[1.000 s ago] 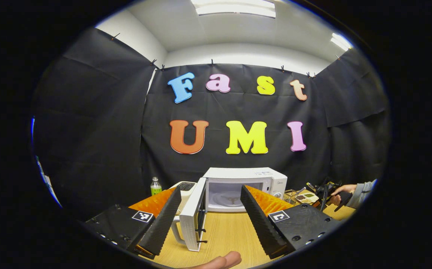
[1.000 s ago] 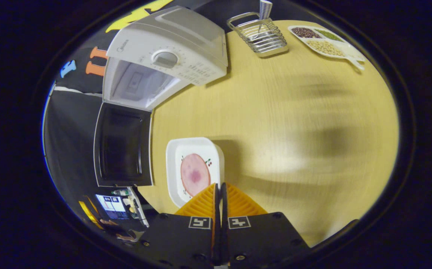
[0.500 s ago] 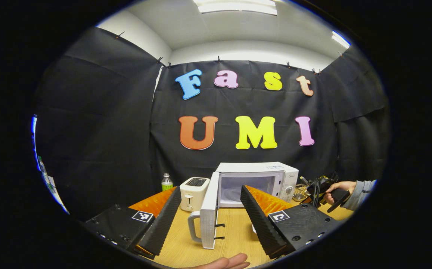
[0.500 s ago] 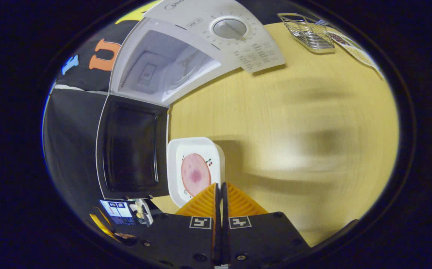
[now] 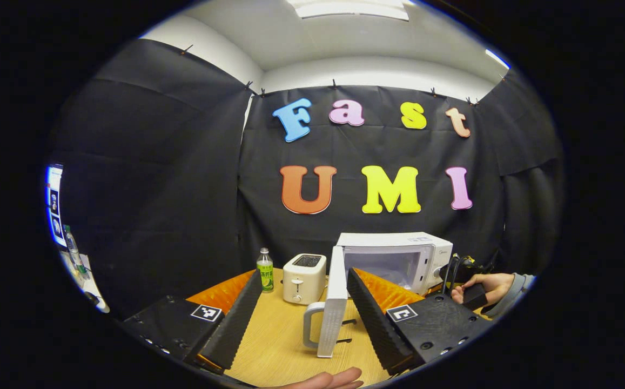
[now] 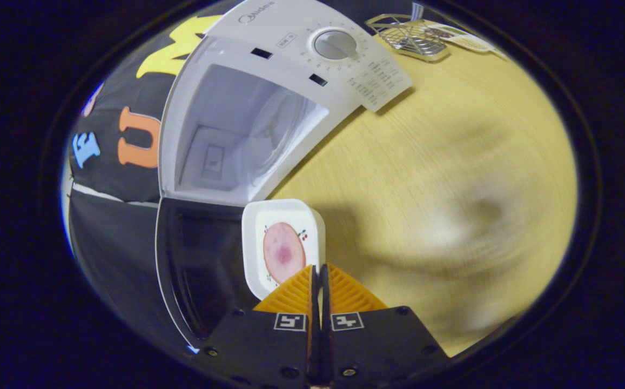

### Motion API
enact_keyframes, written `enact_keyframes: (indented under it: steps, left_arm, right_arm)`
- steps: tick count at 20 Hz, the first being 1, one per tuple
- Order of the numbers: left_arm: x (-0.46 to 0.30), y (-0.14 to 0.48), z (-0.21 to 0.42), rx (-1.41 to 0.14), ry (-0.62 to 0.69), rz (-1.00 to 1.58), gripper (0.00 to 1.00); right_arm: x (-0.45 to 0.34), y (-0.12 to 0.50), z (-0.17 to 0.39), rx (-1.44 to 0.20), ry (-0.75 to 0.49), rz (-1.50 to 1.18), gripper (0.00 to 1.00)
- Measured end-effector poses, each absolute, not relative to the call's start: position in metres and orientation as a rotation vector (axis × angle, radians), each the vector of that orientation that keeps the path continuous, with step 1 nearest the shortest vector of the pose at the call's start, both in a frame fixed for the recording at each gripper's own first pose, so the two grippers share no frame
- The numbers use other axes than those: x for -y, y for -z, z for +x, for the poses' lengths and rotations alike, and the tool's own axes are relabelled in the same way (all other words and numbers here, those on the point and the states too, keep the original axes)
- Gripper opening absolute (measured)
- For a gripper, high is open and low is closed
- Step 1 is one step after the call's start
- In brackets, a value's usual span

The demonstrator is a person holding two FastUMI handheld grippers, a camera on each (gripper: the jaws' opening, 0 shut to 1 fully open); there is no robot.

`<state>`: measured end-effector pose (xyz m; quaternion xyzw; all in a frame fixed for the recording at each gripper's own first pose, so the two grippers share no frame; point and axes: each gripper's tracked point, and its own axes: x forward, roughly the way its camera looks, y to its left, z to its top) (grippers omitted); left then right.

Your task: Open the microwave oven with the left hand, put the food in, and close the microwave oven.

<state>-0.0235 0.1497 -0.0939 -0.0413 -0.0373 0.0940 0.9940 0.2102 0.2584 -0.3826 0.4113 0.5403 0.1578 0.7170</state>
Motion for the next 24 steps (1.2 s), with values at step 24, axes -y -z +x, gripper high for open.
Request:
enact_keyframes:
  steps: [24]
  left_arm:
    - [-0.173, 0.114, -0.020, 0.058, -0.192, -0.083, 0.95]
  right_arm:
    - [-0.317, 0.390, 0.414, -0.477, 0.044, 1.202, 0.09]
